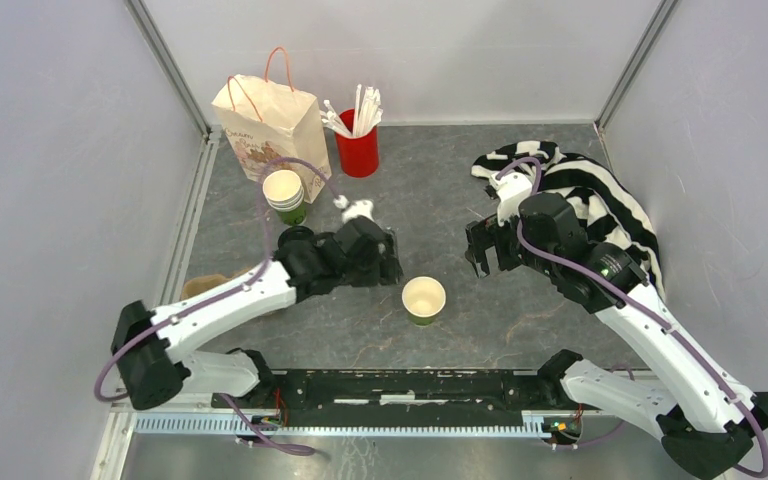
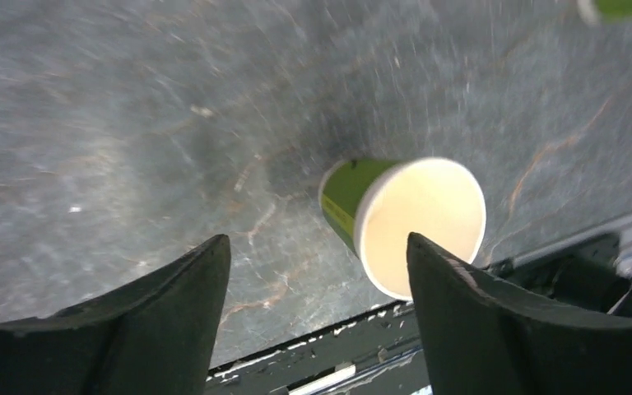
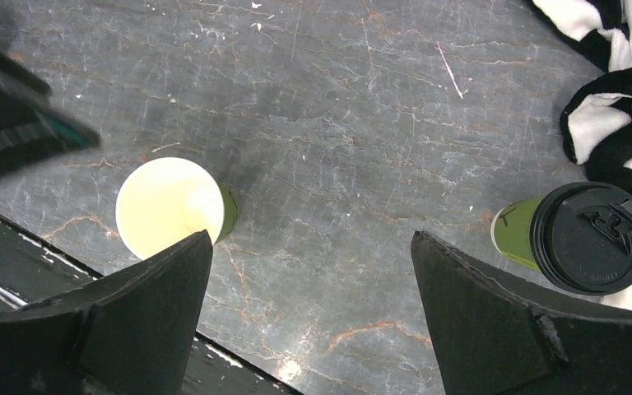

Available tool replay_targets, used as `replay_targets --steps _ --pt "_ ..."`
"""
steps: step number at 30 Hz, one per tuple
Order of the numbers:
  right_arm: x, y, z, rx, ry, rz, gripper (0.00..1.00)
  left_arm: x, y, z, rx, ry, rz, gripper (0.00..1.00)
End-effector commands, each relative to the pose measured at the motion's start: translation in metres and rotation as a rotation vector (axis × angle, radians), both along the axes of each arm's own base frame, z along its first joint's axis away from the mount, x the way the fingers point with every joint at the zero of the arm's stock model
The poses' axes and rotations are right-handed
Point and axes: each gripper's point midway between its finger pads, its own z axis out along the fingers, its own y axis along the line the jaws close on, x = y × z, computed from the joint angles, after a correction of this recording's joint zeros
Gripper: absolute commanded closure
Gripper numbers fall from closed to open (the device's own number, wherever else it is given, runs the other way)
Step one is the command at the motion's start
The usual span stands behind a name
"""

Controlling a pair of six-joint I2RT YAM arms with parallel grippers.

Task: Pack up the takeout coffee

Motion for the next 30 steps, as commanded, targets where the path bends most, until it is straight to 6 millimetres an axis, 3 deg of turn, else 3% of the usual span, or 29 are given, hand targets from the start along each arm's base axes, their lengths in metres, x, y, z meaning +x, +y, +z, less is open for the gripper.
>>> replay_targets --steps 1,5,7,10,13,19,30 --pt "0.005 0.002 0.005 -0.005 -0.044 0.021 0.02 0.037 0.067 0.032 0.049 -0.035 0.159 0.11" --pt "0.007 0.001 0.0 -0.028 -0.041 0.022 0.02 0.072 0.135 0.009 0.191 0.031 0.217 0.08" --pt "0.007 0.001 -0.003 -0.038 -0.033 0.024 0.02 0.085 0.143 -0.002 0.284 0.048 0.18 0.09" --pt "0.008 0.001 -0.004 -0.045 -0.029 0.027 0.02 0.105 0.154 -0.023 0.411 0.112 0.162 0.19" --pt "0.01 0.001 -0.004 -0.056 -0.026 0.026 0.02 0.129 0.16 -0.042 0.482 0.147 0.164 0.28" --pt "0.011 -0.006 -0.008 -0.101 -0.02 0.014 0.02 0.158 0.16 -0.061 0.506 0.173 0.164 0.45" --pt "0.014 -0.004 -0.012 -0.116 -0.016 0.02 0.02 0.172 0.168 -0.081 0.493 0.236 0.183 0.6"
